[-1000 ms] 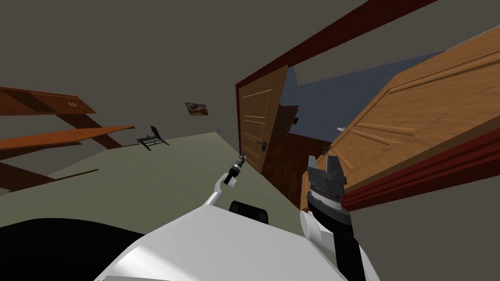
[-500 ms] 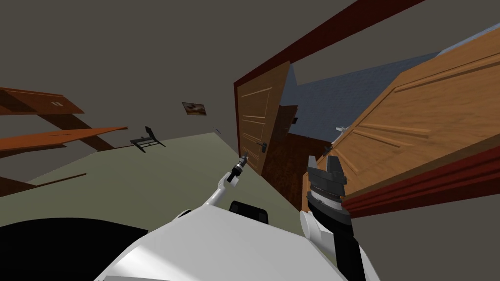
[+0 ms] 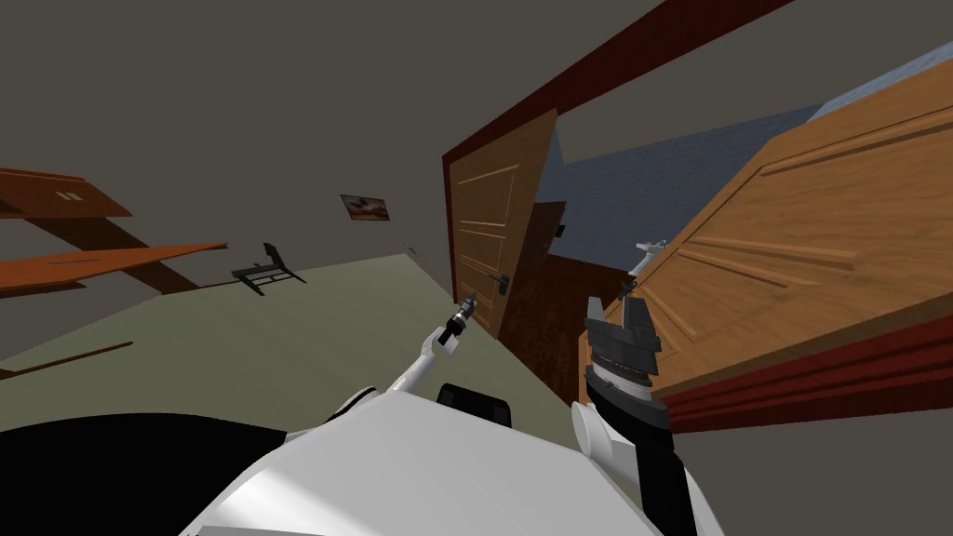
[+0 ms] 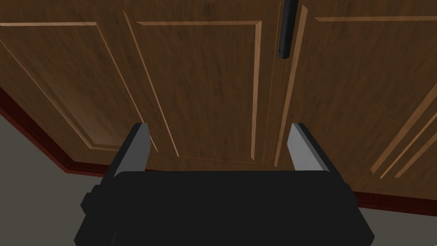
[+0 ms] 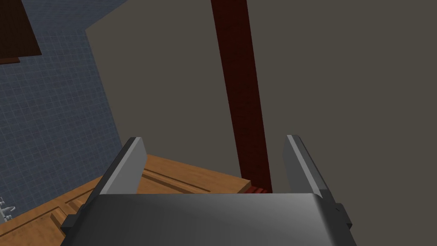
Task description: Push the door open
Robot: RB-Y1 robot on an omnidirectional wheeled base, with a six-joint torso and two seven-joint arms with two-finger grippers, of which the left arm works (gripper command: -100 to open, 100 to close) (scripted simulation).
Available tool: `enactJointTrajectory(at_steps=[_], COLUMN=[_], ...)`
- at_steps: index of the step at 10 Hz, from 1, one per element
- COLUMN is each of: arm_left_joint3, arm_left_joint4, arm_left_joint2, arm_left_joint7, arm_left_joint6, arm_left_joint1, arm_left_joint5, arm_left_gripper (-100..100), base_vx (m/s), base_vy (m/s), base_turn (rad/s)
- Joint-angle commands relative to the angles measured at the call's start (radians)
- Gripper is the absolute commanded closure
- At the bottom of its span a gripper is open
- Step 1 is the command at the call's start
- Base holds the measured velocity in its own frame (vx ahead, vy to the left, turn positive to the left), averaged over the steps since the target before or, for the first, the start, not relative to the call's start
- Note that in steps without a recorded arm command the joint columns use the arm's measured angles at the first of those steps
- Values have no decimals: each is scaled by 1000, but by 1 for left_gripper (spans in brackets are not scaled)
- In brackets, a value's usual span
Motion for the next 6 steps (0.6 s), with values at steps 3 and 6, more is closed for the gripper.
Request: enactJointTrajectory(at_steps=[3, 6], arm_left_joint3=[-12, -22], arm_left_joint4=[90, 151], arm_left_joint2=[-10, -22], arm_left_joint7=[15, 24], arm_left_joint6=[-1, 0], arm_left_joint1=[-56, -94], arm_left_joint5=[-1, -2], arm_left_gripper=[-100, -100], base_vx=[96, 91], base_vy=[38, 23], base_turn=[-25, -26])
